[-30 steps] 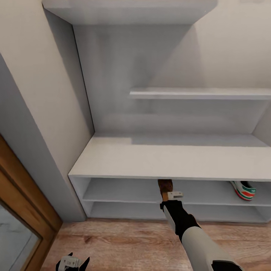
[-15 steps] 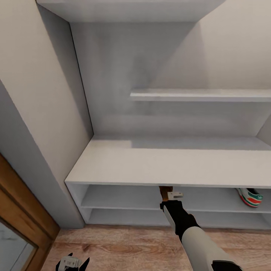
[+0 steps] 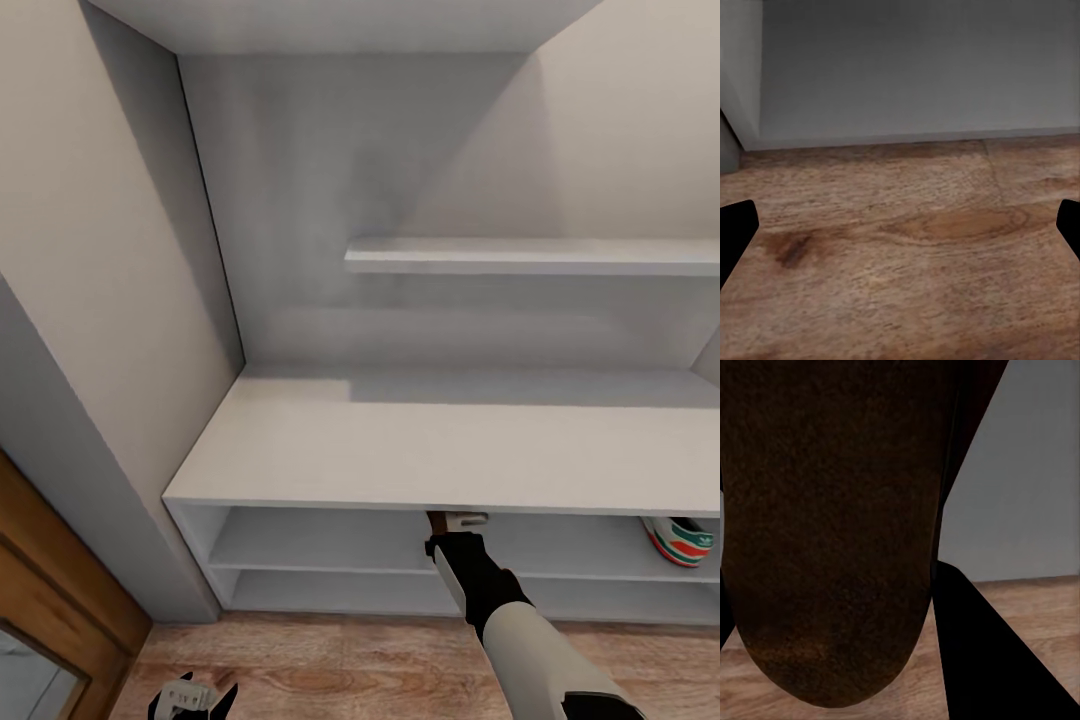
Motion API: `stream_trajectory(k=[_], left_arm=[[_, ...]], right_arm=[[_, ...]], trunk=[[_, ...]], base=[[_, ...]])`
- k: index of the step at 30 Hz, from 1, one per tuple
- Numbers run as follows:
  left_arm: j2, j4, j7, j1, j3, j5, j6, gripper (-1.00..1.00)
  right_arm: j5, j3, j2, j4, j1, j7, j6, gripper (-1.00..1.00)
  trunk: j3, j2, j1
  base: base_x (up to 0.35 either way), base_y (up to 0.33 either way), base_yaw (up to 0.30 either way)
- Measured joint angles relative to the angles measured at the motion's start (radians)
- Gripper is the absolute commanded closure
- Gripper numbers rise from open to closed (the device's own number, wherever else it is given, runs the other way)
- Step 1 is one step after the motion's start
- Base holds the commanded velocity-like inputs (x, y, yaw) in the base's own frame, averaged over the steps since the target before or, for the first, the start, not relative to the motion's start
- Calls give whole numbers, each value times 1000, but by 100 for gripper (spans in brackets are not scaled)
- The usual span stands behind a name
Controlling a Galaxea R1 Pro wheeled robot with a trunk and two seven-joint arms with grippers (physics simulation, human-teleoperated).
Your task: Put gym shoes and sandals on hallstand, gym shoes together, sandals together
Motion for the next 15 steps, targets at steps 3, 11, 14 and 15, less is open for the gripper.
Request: stream_trajectory(k=[3, 11, 14, 15], left_arm=[[0, 0, 0, 0, 0, 0, 0, -100], [0, 0, 0, 0, 0, 0, 0, -100], [0, 0, 0, 0, 0, 0, 0, -100], [0, -1, 0, 0, 0, 0, 0, -100]], right_arm=[[0, 0, 0, 0, 0, 0, 0, 100], [0, 0, 0, 0, 0, 0, 0, 100], [0, 0, 0, 0, 0, 0, 0, 100], [0, 0, 0, 0, 0, 0, 0, 100]], trunk=[[0, 0, 0], [0, 0, 0], [0, 0, 0], [0, 0, 0]], base=[[22, 0, 0], [112, 38, 0], [35, 16, 0], [17, 8, 0]])
